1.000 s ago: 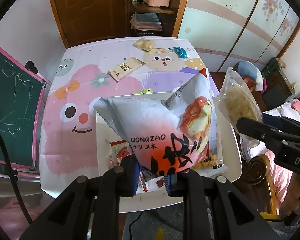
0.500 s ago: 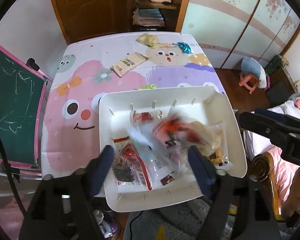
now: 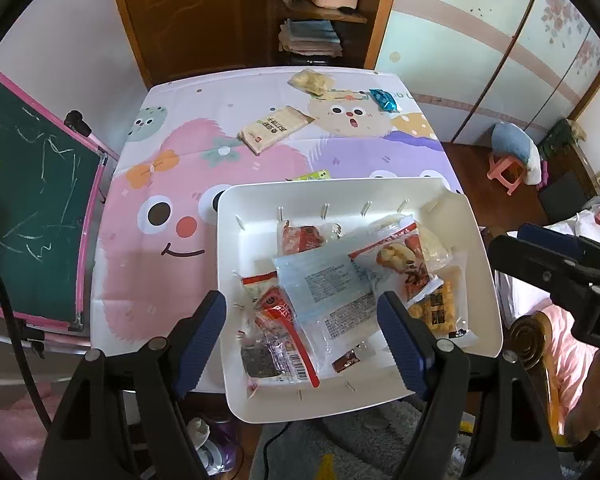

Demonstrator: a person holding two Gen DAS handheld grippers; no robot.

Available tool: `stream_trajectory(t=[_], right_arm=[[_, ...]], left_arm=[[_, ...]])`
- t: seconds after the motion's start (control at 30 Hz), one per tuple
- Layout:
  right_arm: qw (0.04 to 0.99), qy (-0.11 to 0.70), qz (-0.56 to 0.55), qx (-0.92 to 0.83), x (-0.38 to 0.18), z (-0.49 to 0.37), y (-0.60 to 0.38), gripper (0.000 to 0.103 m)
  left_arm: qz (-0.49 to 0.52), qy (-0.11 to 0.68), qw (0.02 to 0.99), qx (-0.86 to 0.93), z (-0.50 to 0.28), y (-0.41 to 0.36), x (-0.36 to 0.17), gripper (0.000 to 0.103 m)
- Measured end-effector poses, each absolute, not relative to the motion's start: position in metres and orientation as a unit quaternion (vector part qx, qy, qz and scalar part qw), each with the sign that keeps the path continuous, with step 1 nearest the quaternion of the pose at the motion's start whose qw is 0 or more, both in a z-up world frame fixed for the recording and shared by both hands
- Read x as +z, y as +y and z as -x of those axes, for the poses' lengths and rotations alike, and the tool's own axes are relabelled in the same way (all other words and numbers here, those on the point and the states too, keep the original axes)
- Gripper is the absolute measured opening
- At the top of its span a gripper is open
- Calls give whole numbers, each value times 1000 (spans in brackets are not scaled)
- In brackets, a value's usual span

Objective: Organize snacks
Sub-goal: 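Drop both bags into the white tray and open both tools, then reach the left tool to a beige biscuit pack while the right tool reaches a green pineapple-cake pack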

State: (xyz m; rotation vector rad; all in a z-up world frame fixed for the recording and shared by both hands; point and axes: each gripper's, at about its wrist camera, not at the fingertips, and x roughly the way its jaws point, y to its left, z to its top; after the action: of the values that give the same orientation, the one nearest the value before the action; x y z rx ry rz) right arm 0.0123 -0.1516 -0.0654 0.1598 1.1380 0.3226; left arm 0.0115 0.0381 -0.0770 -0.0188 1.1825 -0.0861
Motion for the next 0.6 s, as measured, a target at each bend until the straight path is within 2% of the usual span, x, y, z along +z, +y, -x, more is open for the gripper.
stream_trajectory(t=[0.6], right_arm=[[828,531,-71,167,-55,-12,-144,71]], left_arm=[[6,554,832,-30,-8,44,-62,77]])
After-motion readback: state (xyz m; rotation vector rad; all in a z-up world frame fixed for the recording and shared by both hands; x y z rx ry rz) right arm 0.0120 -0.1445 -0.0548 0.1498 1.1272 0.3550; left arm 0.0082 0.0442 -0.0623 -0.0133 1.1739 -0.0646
